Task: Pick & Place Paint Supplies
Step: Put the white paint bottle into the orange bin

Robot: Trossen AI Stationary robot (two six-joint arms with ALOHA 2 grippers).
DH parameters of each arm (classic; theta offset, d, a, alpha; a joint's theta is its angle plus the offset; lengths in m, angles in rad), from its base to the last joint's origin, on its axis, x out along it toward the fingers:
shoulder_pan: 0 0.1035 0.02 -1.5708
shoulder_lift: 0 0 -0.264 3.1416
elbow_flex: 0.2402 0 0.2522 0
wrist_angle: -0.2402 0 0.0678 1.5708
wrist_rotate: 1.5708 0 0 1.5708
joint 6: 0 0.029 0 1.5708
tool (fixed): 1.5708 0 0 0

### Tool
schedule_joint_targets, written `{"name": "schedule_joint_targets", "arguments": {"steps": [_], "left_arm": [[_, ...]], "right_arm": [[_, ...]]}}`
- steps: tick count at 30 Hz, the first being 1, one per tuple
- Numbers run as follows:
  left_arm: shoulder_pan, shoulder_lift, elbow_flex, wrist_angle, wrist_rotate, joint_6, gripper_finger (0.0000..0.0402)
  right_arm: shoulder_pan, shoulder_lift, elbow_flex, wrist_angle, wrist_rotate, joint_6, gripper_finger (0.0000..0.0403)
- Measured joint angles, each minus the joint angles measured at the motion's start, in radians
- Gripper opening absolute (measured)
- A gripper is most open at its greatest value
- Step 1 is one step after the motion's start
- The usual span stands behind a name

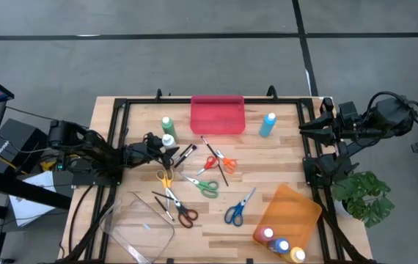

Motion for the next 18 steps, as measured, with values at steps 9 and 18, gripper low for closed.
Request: {"name": "schedule_joint_targets", "arguments": {"steps": [9, 18], "left_arm": [[-0.002, -0.001, 0.184, -0.033, 0.194, -0.001, 0.0215], [-0.040, -0.001, 0.512, -0.453, 0.378, 0.005, 0.0215]], "right_arm": [[-0.057, 0.001, 0.000, -0.008, 0.180, 0.000, 0.0072], [-0.234, 0.107, -0.001, -0.132, 0.129, 0.115, 0.0146]]}}
